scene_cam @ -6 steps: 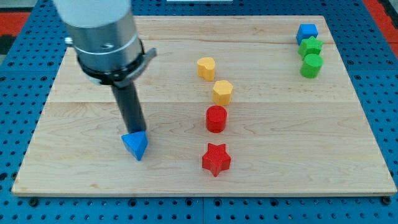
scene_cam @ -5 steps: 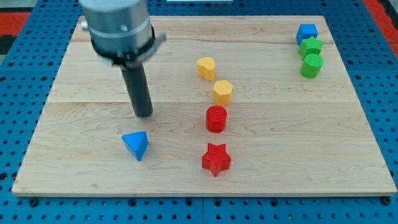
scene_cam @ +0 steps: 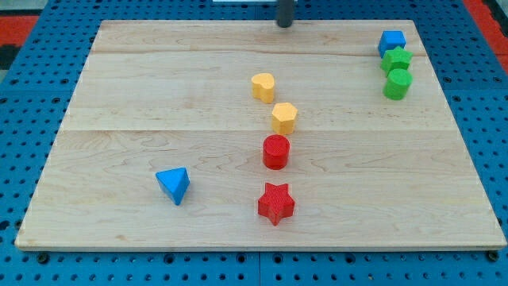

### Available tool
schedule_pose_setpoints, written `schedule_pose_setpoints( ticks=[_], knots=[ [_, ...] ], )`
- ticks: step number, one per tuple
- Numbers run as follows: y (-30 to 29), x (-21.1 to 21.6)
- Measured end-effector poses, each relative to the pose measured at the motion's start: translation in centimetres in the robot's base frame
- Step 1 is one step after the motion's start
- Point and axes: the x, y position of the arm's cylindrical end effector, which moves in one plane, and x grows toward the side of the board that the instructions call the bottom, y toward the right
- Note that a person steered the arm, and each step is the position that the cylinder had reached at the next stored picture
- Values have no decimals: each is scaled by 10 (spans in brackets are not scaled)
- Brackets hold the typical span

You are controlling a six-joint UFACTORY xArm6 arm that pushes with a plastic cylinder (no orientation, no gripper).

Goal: Place the blue cube at the top of the blue triangle

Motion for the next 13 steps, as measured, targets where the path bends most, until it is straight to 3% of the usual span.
schedule_pose_setpoints(
  ticks=[1,2,3,5,6,7,9,10,11,12,13],
  knots=[
    [124,-2],
    [193,8],
    [196,61],
    [-22,68],
    [-89,83],
    [-97,83],
    [-17,78],
    [-29,121],
    [-81,114],
    [-82,80],
    [-132,122]
  ],
)
